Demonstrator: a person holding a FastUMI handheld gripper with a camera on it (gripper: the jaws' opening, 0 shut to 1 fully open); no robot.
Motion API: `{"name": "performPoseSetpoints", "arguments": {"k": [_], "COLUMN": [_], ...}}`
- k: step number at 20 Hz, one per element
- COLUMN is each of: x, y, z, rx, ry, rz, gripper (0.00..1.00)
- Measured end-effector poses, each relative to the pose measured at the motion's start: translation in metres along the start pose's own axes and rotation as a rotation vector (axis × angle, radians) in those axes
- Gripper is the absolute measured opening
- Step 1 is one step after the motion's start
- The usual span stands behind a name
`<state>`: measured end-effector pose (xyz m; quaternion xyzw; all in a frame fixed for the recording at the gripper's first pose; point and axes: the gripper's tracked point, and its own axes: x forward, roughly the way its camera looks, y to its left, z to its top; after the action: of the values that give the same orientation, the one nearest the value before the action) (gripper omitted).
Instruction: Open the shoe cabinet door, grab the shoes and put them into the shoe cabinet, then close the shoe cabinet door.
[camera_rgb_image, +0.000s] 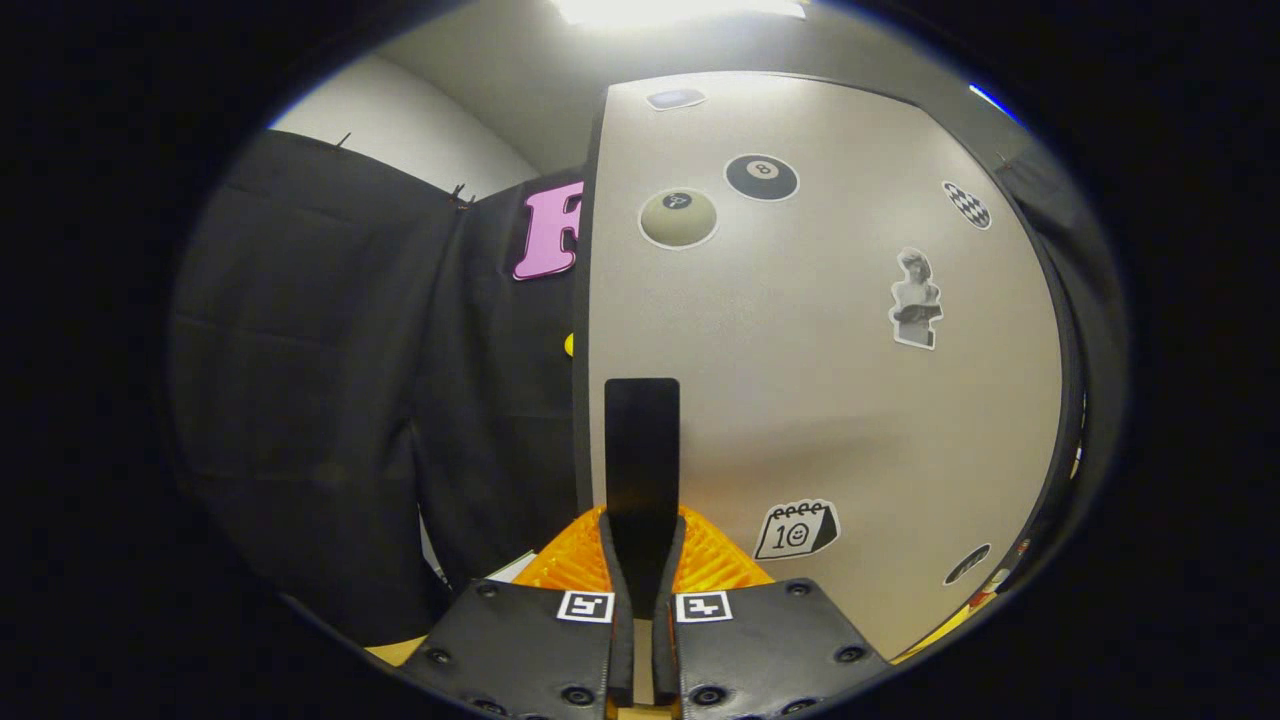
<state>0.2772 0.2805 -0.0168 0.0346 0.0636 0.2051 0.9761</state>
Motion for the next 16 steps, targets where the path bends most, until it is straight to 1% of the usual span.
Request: {"name": "performPoseSetpoints", "arguments": {"k": [5, 8, 16], "x": [-0.035, -0.053, -0.094], "y": [0.006, 0.004, -0.009], "z": [0.005, 0.005, 0.014], "rx": [0.027, 0.033, 0.032], "ry": [0.009, 0.022, 0.032], "rz": [0.076, 0.106, 0.124], "gripper": [0.08, 0.08, 0.08]}}
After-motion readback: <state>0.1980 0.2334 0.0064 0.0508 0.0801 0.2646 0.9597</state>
